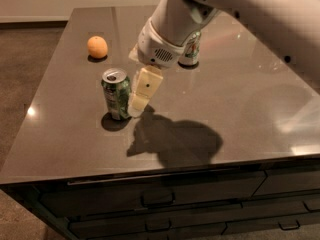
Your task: Pick green can
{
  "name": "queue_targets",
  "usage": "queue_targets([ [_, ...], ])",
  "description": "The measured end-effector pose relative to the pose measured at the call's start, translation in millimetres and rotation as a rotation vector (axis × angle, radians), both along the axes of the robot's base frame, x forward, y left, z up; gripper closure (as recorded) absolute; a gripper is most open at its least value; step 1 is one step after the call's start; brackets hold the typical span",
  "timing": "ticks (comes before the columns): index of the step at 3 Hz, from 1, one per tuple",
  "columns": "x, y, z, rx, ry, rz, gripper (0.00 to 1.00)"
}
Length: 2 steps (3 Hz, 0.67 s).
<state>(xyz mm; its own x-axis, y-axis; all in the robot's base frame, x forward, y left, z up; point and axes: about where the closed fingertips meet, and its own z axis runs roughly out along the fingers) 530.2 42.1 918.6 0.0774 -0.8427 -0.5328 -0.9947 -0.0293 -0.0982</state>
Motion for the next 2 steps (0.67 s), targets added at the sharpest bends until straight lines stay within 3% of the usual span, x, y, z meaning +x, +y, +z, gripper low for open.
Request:
queue_targets([
  [1,-3.0,18.9,-7.6,-0.008,0.013,0.031,0.0],
  [2,-3.7,33.8,-9.9,-0.008,0.029,0.048,0.16],
])
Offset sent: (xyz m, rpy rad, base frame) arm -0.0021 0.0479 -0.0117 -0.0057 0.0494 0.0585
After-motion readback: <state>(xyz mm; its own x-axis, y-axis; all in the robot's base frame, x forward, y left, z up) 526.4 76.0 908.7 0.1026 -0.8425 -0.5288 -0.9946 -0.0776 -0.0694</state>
